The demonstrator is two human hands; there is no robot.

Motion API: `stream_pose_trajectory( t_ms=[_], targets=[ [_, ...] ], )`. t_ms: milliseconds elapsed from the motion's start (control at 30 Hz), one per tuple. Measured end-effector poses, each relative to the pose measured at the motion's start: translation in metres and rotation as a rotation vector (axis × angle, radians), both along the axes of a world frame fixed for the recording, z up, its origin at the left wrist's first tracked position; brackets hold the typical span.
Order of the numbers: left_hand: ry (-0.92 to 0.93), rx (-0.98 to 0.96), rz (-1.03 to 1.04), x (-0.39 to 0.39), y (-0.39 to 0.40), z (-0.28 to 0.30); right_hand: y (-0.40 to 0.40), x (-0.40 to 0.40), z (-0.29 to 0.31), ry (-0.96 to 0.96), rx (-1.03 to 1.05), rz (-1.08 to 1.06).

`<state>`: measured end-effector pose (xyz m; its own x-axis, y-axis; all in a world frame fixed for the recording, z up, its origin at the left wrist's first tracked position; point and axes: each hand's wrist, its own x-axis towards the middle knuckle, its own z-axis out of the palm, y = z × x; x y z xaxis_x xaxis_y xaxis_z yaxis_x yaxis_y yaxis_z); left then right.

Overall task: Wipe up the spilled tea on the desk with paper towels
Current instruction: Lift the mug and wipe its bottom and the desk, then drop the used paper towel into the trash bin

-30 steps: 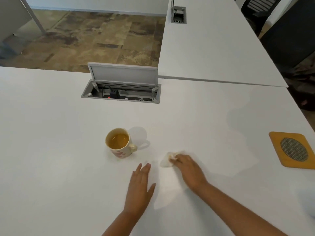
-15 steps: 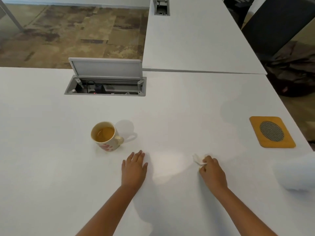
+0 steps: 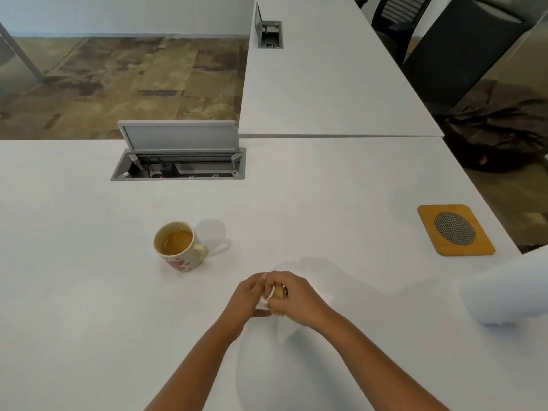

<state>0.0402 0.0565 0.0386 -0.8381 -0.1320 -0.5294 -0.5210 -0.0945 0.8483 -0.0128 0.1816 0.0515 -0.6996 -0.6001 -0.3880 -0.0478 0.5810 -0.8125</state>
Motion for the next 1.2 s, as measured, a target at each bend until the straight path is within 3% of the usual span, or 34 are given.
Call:
stream_pose_trajectory(
  t_ms=[67,200,333,567,667,867,967,1200],
  targets=[
    [0.036,0.074,0.021,0.000,0.012,0.015,0.008,-0.003,0.010,-0.030,-0.092,-0.128],
    [0.116,0.025,0.119,-0.007,0.045,0.033,0.021,-0.006,0.021,-0.088,-0.223,-0.450],
    [0.189,0.064,0.005,-0.014,0.070,0.046,0.044,-0.009,0.037,-0.215,-0.389,-0.785],
    [0.290,-0.209,-0.045,-0.046,0.130,0.064,0.092,-0.011,0.065,-0.229,-0.672,-0.994],
    [0.320,-0.232,-0.127,-0.054,0.161,0.074,0.118,-0.012,0.072,-0.062,-0.684,-1.038],
    [0.314,-0.167,-0.192,-0.046,0.233,0.093,0.181,-0.013,0.081,0.194,-0.667,-1.326],
    [0.317,-0.085,-0.359,-0.029,0.272,0.104,0.223,-0.002,0.089,0.342,-0.672,-1.474],
    [0.340,0.129,-0.793,0.008,0.355,0.135,0.325,0.060,0.103,0.824,-0.430,-1.640]
  ],
)
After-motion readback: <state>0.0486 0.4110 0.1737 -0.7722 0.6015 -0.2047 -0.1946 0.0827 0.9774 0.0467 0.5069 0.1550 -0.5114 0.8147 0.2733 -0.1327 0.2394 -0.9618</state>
